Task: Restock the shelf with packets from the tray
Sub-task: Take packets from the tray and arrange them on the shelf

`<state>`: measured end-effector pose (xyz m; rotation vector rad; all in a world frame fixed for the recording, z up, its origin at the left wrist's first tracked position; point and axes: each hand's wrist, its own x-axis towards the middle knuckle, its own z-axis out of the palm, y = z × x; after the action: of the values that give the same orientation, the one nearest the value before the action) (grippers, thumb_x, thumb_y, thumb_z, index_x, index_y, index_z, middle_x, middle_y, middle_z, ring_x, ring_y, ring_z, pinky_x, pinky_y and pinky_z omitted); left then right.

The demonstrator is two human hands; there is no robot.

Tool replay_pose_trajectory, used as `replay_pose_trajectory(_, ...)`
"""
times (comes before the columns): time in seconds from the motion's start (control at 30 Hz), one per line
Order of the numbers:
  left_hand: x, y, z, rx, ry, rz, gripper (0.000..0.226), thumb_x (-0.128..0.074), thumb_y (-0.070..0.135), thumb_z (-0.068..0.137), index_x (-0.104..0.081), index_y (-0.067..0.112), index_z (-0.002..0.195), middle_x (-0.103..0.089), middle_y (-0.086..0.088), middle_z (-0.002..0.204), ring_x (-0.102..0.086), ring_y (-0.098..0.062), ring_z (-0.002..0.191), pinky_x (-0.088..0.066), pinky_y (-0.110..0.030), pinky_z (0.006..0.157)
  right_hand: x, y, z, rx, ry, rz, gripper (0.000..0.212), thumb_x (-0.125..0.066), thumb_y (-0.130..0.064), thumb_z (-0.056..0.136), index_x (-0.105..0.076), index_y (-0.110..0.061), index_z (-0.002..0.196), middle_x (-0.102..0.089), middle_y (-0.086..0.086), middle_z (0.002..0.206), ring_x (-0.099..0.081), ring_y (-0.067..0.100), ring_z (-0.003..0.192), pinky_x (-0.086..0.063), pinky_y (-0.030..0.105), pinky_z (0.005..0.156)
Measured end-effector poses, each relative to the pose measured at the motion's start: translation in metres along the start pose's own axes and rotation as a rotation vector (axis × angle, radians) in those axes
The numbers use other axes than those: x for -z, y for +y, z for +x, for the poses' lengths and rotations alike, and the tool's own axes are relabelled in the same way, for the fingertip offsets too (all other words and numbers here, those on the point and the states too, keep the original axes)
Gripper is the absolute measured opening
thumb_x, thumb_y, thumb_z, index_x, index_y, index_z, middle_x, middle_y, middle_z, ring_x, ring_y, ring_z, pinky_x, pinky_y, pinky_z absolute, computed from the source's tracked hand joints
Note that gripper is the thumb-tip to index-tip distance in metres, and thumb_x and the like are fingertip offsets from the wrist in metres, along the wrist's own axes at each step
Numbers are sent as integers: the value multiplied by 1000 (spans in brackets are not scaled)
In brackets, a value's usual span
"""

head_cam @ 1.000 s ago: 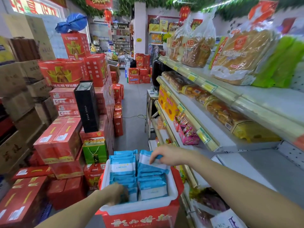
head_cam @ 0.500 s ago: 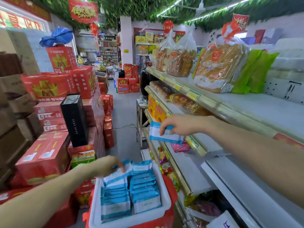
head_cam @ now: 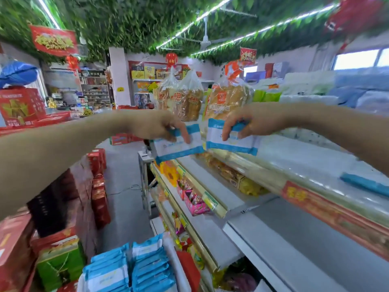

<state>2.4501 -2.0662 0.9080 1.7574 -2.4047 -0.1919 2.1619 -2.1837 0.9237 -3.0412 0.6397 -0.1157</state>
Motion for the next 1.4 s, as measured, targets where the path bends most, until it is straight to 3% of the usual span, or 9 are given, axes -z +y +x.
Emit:
replay_pose_trajectory(0.07,13,30,31,-86,3,-4,36,-63,10,102,-74,42,117,-69,29,104,-63,1,86,-48,-25,75,17,17,-34,-65,31,-9,35,-72,-7,93,-76,-36,111,-63,-23,117,-57,-4,106,-41,14,91)
replay_pose_trajectory(0.23,30,113,106,-308,11,47,32,-63,5,100,-74,32,115,-58,34,70,-51,7,61,-37,-14,63,59,52,-138,-315,64,-97,40,-73,-3,90,-76,-39,108,-65,-24,111,-58,-5,98,-44,21,86)
replay_pose_trajectory(0.3,32,144,134,-359,15,60,36,-66,8,99,-75,41,111,-61,32,77,-52,5,63,-38,-25,67,71,67,-184,-433,87,-103,41,-70,1,89,-77,-36,105,-68,-17,110,-60,2,97,-47,27,90)
replay_pose_trajectory(0.43,25,205,181,-450,51,-6,44,-59,-2,99,-77,38,108,-68,31,104,-62,11,87,-47,-13,81,76,97,-274,-668,112,-92,52,-61,10,85,-76,-40,92,-67,-19,115,-62,11,112,-47,37,103)
replay_pose_trajectory(0.53,15,244,207,-506,23,-10,47,-56,2,102,-76,44,107,-69,14,123,-69,-12,106,-57,-36,95,68,115,-335,-827,125,-65,54,-54,11,89,-75,-39,93,-65,-9,128,-58,19,123,-43,45,112)
replay_pose_trajectory(0.7,1,300,237,-603,44,42,44,-52,6,104,-73,42,115,-69,11,122,-70,-11,98,-59,-18,72,43,130,-399,-987,108,27,51,-52,8,92,-75,-37,97,-62,-9,134,-57,17,121,-42,44,110)
replay_pose_trajectory(0.9,-9,341,258,-692,13,37,45,-52,5,104,-73,43,114,-68,10,126,-71,-16,101,-63,-32,82,5,152,-419,-1001,89,23,50,-49,5,93,-75,-36,104,-61,-8,131,-59,12,112,-45,30,96)
replay_pose_trajectory(1.17,-17,368,272,-749,-2,54,45,-50,6,105,-72,45,113,-67,10,126,-70,-15,101,-63,-36,83,-14,163,-417,-801,107,-79,27,-61,-11,100,-72,-35,105,-54,-5,123,-55,16,114,-40,32,108)
replay_pose_trajectory(1.4,-23,407,283,-836,11,55,42,-52,4,104,-73,37,118,-64,16,121,-64,-1,93,-52,-10,70,1,159,-453,-894,243,-99,48,-50,9,95,-73,-33,98,-50,-4,137,-49,15,127,-44,33,109)
